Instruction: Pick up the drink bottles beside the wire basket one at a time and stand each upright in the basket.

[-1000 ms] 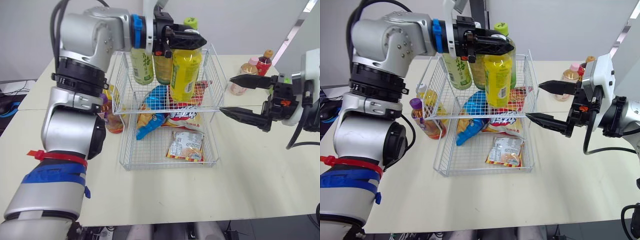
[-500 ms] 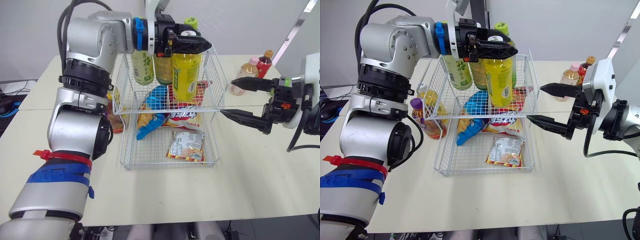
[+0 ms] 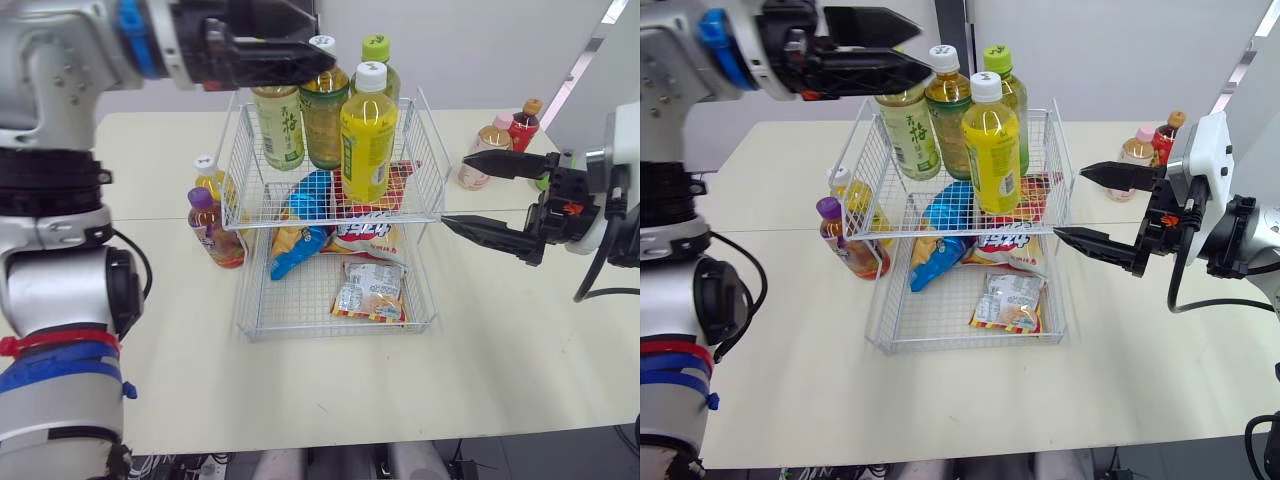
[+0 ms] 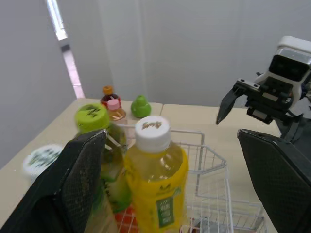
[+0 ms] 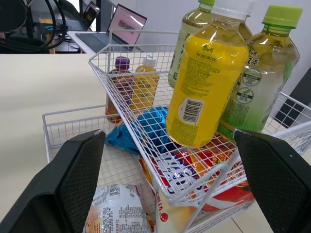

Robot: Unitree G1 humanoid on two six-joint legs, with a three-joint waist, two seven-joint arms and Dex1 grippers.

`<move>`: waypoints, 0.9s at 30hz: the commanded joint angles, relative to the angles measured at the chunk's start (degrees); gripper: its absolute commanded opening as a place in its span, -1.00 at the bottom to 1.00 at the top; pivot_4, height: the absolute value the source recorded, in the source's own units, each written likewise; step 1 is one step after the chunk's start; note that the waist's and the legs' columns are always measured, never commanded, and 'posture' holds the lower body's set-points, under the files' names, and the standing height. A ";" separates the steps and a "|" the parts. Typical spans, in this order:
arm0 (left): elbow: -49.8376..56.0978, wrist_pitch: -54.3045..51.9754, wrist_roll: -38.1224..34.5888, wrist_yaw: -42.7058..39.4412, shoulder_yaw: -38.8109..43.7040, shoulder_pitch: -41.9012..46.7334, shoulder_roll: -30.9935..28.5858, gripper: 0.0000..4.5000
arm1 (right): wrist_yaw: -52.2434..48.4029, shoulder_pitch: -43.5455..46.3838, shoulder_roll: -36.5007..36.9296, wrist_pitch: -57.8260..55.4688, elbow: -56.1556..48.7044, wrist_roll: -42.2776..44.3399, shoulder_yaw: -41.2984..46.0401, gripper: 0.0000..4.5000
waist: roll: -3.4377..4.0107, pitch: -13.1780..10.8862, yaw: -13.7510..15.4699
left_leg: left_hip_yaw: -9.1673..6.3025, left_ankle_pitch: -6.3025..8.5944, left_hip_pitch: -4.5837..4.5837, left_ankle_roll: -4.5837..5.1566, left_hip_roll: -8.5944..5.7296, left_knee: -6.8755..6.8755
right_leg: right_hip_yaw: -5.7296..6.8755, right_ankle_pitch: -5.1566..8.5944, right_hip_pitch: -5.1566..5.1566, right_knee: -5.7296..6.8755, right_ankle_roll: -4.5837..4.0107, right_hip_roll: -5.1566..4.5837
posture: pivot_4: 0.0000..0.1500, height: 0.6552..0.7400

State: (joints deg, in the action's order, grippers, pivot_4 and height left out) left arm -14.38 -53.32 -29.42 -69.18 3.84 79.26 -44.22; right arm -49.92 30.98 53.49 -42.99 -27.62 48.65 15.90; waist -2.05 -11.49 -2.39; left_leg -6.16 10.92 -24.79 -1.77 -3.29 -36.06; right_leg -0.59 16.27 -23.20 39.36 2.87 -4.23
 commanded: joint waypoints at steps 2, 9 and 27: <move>5.82 0.36 1.24 8.59 6.97 -4.61 -5.08 0.99 | 0.06 3.09 -0.55 0.37 -0.97 0.53 -2.40 1.00 | 0.00 0.00 0.11 | 0.01 0.00 0.00 0.00 -0.01 -0.01 | -0.02 0.00 0.00 0.01 0.00 -0.01 | 1.00 1.00; 19.43 -2.91 -0.43 17.64 20.96 -24.21 -11.41 0.99 | -0.81 8.69 -4.17 0.87 0.02 -0.42 -9.00 1.00 | 0.02 0.01 -0.34 | 0.05 0.00 0.06 0.00 0.05 0.00 | -0.11 0.00 -0.05 0.10 -0.01 0.03 | 1.00 1.00; 41.46 -0.43 -4.77 30.32 45.61 -67.78 1.83 0.99 | -5.86 13.87 -10.74 5.46 5.93 -7.12 -16.39 1.00 | -0.12 0.10 0.90 | 0.08 0.00 0.11 -0.01 0.12 -0.01 | -0.16 -0.12 0.00 0.03 -0.15 0.01 | 1.00 1.00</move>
State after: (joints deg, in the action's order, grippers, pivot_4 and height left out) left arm 23.22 -54.71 -32.65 -40.34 48.29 12.50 -43.20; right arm -55.17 43.96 42.53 -39.03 -20.07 41.75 -1.40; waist -2.17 -11.38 -1.49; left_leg -6.08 10.92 -24.68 -1.78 -3.18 -36.06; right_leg -0.75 16.14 -23.21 39.38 2.72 -4.22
